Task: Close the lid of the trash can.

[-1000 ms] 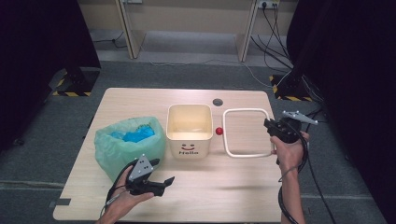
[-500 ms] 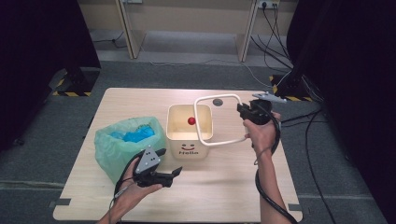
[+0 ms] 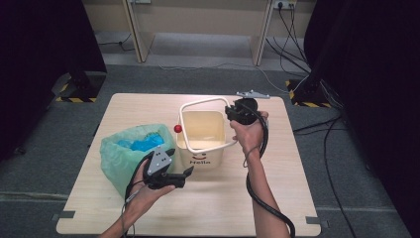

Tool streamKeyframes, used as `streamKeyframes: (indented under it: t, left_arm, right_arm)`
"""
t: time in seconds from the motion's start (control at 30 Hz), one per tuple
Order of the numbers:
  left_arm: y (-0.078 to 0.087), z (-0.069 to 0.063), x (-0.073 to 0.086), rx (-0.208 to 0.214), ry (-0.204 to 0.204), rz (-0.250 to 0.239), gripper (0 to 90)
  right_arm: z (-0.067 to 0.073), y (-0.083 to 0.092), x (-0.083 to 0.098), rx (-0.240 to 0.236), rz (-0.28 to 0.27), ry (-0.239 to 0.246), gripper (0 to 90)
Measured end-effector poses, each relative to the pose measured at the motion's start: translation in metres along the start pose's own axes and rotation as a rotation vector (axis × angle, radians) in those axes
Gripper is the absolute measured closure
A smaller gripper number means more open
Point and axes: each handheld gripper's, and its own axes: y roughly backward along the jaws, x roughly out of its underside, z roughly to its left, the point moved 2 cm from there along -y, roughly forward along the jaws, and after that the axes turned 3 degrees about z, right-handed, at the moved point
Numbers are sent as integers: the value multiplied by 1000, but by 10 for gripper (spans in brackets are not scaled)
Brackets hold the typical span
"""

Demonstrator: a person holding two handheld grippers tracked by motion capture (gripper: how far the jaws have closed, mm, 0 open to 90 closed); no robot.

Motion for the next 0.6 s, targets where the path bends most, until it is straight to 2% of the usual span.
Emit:
streamKeyframes:
  t: [0.2,0.43,0.6]
  left_arm:
    - [-6,3,-7,-51,12,-19,156]
    - [-11,8,-8,-96,21,-18,174]
    - [-13,13,-9,-113,29,-17,180]
  right_arm:
    - [9,-5,-2,-21,5,-6,788]
    - [9,-8,-1,-25,12,-28,788]
    - [11,-10,0,-31,18,-39,788]
